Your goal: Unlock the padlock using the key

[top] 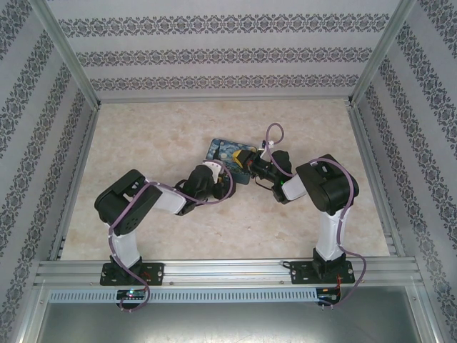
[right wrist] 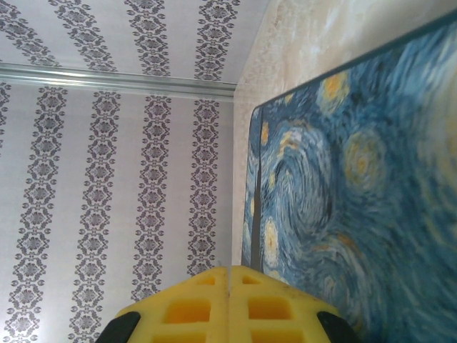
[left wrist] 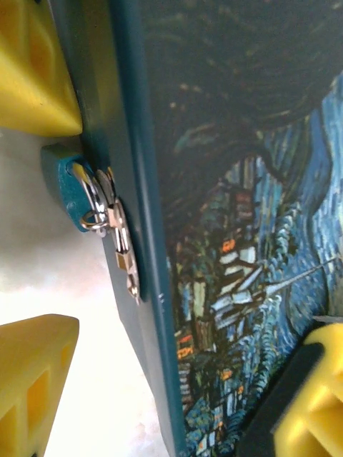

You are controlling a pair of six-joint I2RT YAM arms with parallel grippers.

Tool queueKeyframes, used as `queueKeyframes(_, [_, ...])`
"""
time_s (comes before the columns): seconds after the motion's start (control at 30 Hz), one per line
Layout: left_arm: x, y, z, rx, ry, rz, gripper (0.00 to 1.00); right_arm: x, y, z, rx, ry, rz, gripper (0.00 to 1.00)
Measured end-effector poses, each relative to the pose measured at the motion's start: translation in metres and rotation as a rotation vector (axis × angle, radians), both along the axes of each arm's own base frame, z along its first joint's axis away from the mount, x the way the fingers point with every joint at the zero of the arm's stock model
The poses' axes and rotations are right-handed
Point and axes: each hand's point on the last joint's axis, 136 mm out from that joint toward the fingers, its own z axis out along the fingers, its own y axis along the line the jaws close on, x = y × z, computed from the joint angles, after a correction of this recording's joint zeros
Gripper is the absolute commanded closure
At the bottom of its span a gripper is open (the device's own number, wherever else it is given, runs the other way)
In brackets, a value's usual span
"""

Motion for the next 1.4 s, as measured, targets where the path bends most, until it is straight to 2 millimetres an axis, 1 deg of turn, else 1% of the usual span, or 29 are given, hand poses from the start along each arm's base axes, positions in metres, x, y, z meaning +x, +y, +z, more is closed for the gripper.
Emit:
queueKeyframes(0.17, [0.006, -0.005, 0.001, -0.019, -0.016, -0.01, 0.33, 0.0, 0.0, 0.0, 0.0, 0.001, 0.0, 1.0])
queueKeyframes(0.43, [0.011, -0.013, 0.008, -0.137, 0.0, -0.013, 0.34, 0.0, -0.003, -0.001, 0.001, 0.0, -0.003, 1.0])
queueKeyframes(0.67, [0.007, -0.019, 0.015, -0.255, 0.054, -0.024, 0.34, -0.001, -0.003, -0.001, 0.002, -0.002, 0.0, 1.0])
queueKeyframes(0.93, [0.003, -0.018, 0.018, -0.328, 0.087, -0.015, 0.34, -0.001, -0.003, -0.001, 0.002, -0.003, 0.0, 1.0])
queueKeyframes(1.27, [0.005, -0.019, 0.022, -0.438, 0.098, 0.017, 0.35, 0.0, -0.004, 0.0, 0.005, -0.006, -0.002, 1.0])
queueKeyframes(1.4, [0.003, -0.018, 0.022, -0.463, 0.111, 0.024, 0.35, 0.0, -0.004, -0.001, 0.006, -0.004, -0.002, 1.0])
